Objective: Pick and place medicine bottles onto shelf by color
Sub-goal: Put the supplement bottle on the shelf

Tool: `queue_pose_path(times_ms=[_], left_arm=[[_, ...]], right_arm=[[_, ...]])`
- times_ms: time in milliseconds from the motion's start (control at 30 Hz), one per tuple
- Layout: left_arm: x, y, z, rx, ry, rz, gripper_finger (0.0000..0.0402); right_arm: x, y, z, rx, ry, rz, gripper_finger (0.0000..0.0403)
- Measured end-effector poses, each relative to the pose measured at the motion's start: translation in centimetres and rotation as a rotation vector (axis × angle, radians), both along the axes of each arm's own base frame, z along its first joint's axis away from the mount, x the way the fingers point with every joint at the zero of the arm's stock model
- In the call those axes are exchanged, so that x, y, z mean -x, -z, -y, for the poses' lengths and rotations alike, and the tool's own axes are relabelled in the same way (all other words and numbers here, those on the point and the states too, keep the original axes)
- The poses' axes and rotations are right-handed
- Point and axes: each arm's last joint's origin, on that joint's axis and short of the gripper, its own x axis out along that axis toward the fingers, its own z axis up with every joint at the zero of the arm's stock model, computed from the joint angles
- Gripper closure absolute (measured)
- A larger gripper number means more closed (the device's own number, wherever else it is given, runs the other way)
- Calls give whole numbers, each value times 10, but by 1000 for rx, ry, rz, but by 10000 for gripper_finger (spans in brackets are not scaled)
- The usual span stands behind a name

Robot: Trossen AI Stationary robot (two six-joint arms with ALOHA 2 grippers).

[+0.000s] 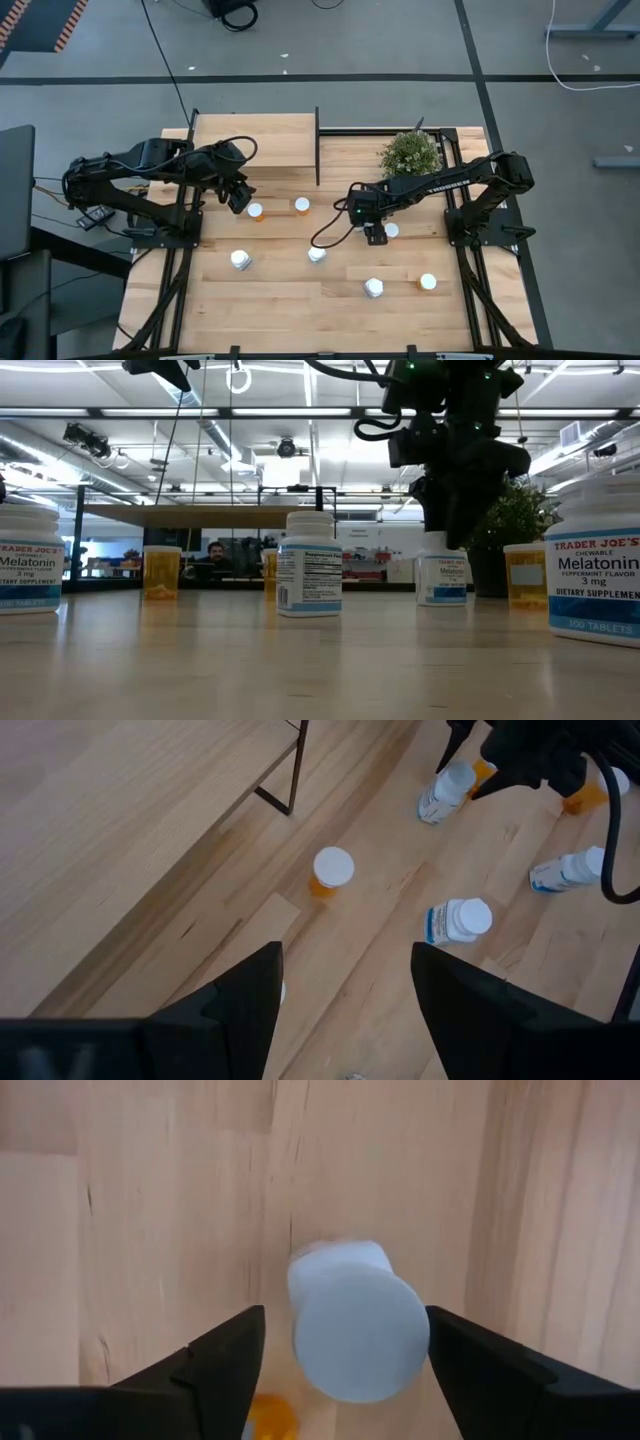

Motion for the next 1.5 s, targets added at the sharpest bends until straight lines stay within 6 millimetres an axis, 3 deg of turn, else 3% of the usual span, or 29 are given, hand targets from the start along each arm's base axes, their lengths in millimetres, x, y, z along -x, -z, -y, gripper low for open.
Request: queue_pose_path(times_ms=[300, 533, 700, 833, 967, 1067, 1300, 1433, 1500], left_arm=[[0, 0, 0, 0, 0, 1, 174], [0, 0, 0, 1, -1, 1, 188], [0, 0, 0, 1, -1, 0, 198], [3, -1, 0, 1, -1, 9, 205], [6, -4, 0, 0, 0, 24, 211], [12, -7, 0, -5, 2, 41, 216], [20, -10, -1, -32, 6, 59, 221], [24, -11, 0, -26, -1, 57, 219], [26, -11, 0, -21, -9, 59, 220]], right_arm=[[-1, 0, 0, -12, 41, 15, 213], [-3, -10, 0, -19, 69, 0, 200], [-13, -54, 3, -32, 120, 34, 194], [-19, -112, 13, -40, 239, 124, 203], [-22, -176, 31, -51, 416, 350, 201], [-29, -204, 49, -45, 485, 447, 200], [-76, -213, 86, -57, 501, 472, 199], [-102, -204, 107, -45, 497, 480, 199], [-104, -200, 117, -56, 513, 500, 198]])
